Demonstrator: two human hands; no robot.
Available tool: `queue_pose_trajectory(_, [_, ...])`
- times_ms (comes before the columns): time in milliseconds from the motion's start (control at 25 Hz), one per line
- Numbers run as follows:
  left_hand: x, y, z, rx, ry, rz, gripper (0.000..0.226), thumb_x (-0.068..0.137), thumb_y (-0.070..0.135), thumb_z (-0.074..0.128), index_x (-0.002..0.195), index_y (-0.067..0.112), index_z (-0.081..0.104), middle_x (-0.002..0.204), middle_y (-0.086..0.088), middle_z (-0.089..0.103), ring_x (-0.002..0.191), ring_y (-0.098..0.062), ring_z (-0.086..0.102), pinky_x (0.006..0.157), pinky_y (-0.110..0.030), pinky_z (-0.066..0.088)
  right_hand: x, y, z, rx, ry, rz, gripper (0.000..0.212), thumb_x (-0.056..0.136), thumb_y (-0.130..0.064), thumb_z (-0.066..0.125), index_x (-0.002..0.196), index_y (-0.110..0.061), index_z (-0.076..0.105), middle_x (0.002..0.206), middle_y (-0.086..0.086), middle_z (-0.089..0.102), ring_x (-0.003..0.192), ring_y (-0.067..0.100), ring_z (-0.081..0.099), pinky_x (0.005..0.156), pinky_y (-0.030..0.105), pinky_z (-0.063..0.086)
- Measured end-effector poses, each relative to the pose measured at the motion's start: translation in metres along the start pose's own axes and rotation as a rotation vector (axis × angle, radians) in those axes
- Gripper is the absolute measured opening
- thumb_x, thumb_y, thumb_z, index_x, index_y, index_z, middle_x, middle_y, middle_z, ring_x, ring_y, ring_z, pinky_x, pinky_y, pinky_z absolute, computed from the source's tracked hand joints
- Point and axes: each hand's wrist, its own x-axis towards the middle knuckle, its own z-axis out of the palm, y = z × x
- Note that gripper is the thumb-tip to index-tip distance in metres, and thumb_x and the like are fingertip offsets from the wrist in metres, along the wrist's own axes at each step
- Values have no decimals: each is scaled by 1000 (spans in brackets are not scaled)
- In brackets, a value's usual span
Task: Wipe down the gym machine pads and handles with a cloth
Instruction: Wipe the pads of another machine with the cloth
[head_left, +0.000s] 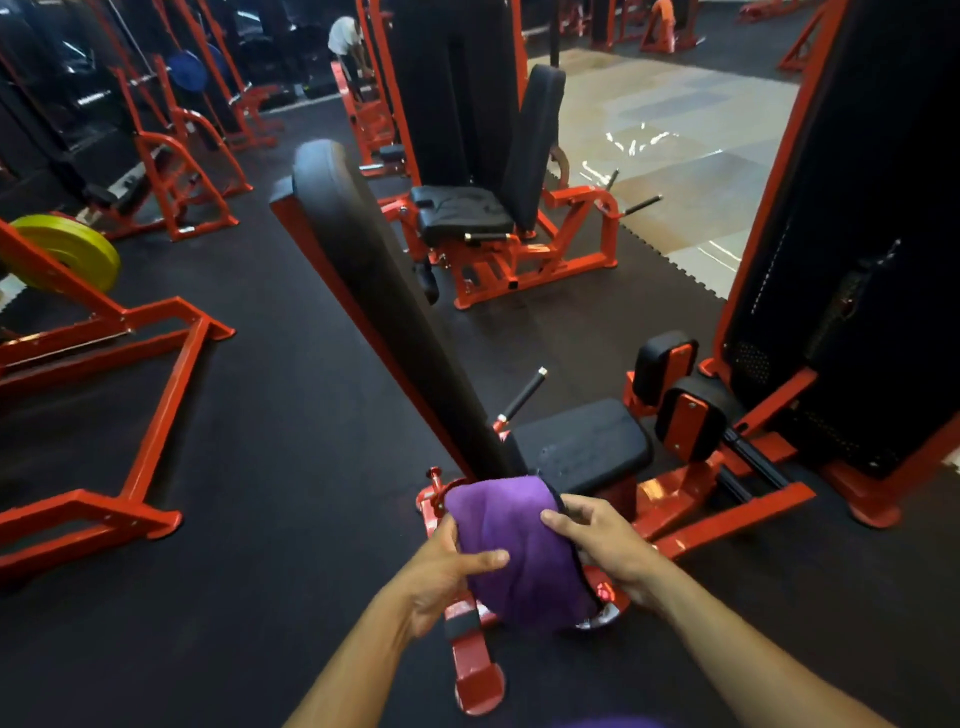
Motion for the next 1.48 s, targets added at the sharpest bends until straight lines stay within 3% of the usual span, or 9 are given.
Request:
queue_pose_trajectory(200, [2,-22,7,47,129,-39,84,62,13,96,134,24,55,118,-9,75,108,-28,73,93,-47,60,-7,31,-1,-202,249,-22,25,94,-32,68,88,-7,71,83,9,76,77,7,62,70,37,52])
queue_pose_trajectory(360, [-8,-29,10,339,66,73,102,66,6,94,143,44,38,135,6,48,115,-23,64,92,-35,59,-9,48,0,-91,402,96,15,89,-20,76,99,-11,69,87,6,77,84,14,69,79,37,54])
queue_pose_trajectory(600, [-14,-24,10,857,123,397,58,76,10,85,125,31,62,123,25,53,112,15,50,90,-6,38,-19,53,-17,-426,-43,170,113,54,-32,96,146,-47,32,138,-8,57,125,8,57,109,31,46])
queue_pose_trajectory(840, [-11,-14,-12,767,193,392,43,80,11,84,106,40,65,116,27,65,108,7,59,90,-15,46,-10,48,-8,-452,24,6,44,77,-11,81,114,-28,66,106,-5,75,101,10,70,96,46,54])
queue_pose_trajectory(960, [-15,-10,-24,845,58,334,45,81,15,85,108,43,65,118,25,64,108,0,61,92,-26,54,-6,32,-6,-644,38,-81,11,88,-29,72,98,-30,68,96,-11,72,93,4,67,90,39,55])
queue_pose_trajectory(1080, [-16,-1,-27,919,137,354,35,88,18,78,105,45,62,111,22,66,100,-1,63,85,-28,55,-2,12,-6,-850,31,-171,15,95,-42,61,89,-28,62,95,-13,55,93,3,55,86,31,48])
queue_pose_trajectory(1160, [-15,10,-27,846,231,377,27,96,25,70,107,49,61,113,18,66,100,-1,62,85,-24,52,1,-2,-4,-707,12,-148,20,98,-40,59,85,-25,59,90,-15,55,87,3,55,83,32,45])
queue_pose_trajectory(1320, [-16,18,-18,37,106,307,51,92,41,76,135,38,49,136,4,66,127,-14,61,107,-37,49,0,-31,15,59,69,37,22,103,-33,51,107,-21,70,104,0,73,96,15,64,87,38,48])
queue_pose_trajectory(1480, [-17,-11,7,-100,-39,135,70,83,33,84,144,23,50,139,0,66,129,-19,63,106,-39,51,1,-43,24,392,207,55,32,104,-26,49,119,-7,70,113,14,74,99,21,67,84,34,53])
